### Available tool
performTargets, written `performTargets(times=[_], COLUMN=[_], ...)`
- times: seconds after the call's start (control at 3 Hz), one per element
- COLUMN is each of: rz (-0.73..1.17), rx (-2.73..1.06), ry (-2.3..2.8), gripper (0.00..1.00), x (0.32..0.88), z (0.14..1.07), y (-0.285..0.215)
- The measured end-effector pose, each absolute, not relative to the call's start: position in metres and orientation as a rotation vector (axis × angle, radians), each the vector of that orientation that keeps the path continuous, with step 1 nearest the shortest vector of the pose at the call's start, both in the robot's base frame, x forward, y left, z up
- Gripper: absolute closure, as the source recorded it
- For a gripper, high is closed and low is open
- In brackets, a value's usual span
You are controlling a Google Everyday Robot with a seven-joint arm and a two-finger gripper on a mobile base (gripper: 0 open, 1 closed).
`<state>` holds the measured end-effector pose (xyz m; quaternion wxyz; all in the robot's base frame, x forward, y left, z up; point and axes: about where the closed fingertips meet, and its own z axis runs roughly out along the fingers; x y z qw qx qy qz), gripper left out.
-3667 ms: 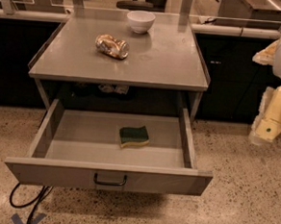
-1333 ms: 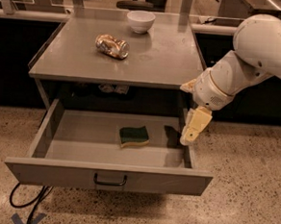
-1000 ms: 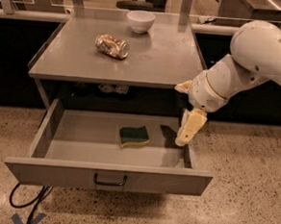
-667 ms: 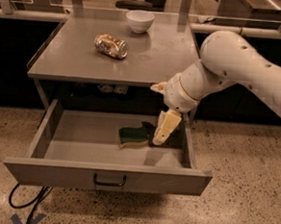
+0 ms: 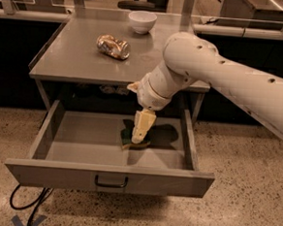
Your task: Pick sponge from top drawer and place on counter
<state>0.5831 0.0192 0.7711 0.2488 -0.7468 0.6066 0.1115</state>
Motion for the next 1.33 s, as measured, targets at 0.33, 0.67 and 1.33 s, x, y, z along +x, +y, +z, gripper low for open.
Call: performTargets(times=[0.33, 0.67, 1.33], rz=[0.304, 0.371, 0.559], rx=[-2.034, -2.024, -1.984], ry=[1.653, 1.631, 1.616], gripper=[0.00, 0.00, 0.00], x=[0.583, 0.584, 0.599], z=[0.771, 0.755, 0.701], y=[0.019, 0.030, 0.099])
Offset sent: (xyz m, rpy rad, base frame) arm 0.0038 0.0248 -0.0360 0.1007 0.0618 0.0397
